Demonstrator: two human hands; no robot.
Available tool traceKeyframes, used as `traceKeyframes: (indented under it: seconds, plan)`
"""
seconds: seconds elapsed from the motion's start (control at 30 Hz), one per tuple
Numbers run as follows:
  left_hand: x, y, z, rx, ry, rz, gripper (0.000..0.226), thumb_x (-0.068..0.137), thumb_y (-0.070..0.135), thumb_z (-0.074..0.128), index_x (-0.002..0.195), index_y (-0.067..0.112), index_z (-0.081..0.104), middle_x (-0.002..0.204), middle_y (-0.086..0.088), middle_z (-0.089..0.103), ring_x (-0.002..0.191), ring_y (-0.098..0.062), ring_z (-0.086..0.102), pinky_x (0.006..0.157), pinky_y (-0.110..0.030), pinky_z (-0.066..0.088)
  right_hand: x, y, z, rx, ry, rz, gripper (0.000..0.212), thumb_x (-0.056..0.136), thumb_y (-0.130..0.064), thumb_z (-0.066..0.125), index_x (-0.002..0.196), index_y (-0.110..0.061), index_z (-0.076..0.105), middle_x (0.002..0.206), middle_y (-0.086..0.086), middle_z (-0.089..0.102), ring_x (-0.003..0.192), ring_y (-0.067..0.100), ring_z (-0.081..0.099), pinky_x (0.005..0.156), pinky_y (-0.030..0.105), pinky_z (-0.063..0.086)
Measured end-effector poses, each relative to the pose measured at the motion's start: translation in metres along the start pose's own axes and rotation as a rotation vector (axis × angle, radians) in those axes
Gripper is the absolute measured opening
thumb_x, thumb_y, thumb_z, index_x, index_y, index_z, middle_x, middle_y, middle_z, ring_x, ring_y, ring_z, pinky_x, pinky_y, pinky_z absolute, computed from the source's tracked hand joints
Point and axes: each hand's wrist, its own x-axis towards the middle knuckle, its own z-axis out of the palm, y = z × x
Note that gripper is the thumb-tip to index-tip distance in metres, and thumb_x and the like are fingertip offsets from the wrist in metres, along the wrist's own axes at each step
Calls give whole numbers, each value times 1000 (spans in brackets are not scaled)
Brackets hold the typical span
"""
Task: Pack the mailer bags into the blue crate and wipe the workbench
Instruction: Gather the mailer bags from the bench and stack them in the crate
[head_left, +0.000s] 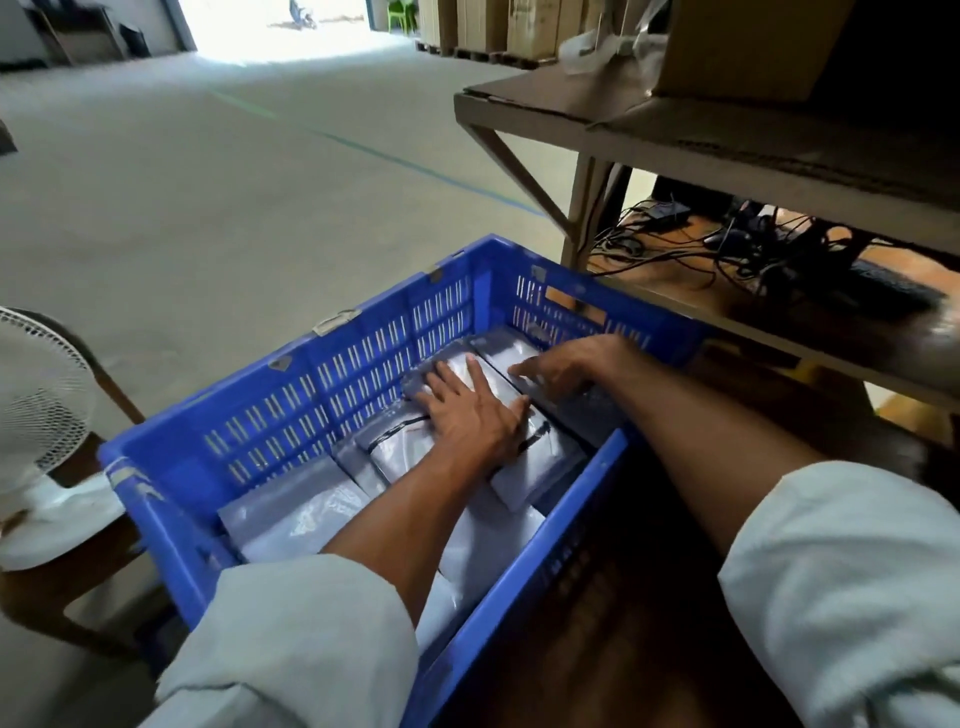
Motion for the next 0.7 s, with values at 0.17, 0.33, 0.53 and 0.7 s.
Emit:
traceKeyframes:
  seconds: [0.17,0.33,0.53,0.7]
  plan:
    - [-33,20,-40,52,121,201,87,99,66,35,160,9,13,163,-30,14,150,-49,17,118,-63,21,-76,12,9,188,678,-74,32,95,-21,56,126,-18,63,121,13,67,107,34,64,82,34,49]
    - [-110,78,-79,-108,376,546,59,98,49,50,146,16,42,143,-16,50,130,-40,46,105,-52,38,-184,57,57,424,1037,130,34,89,-21,59,121,-27,67,118,4,70,108,26,65,89,36,52]
    - [-213,143,-15,-190,255,837,50,96,43,56,141,24,45,140,-8,51,127,-33,46,106,-51,39,-321,105,220,643,1048,486,28,94,-19,60,119,-24,69,121,-1,70,113,18,64,97,32,50]
    - [-290,194,90,-83,-61,995,45,100,47,51,142,31,43,145,-1,49,133,-28,45,109,-48,37,-423,98,371,809,918,776,33,95,-16,58,126,-23,67,128,-1,67,118,17,61,98,31,49]
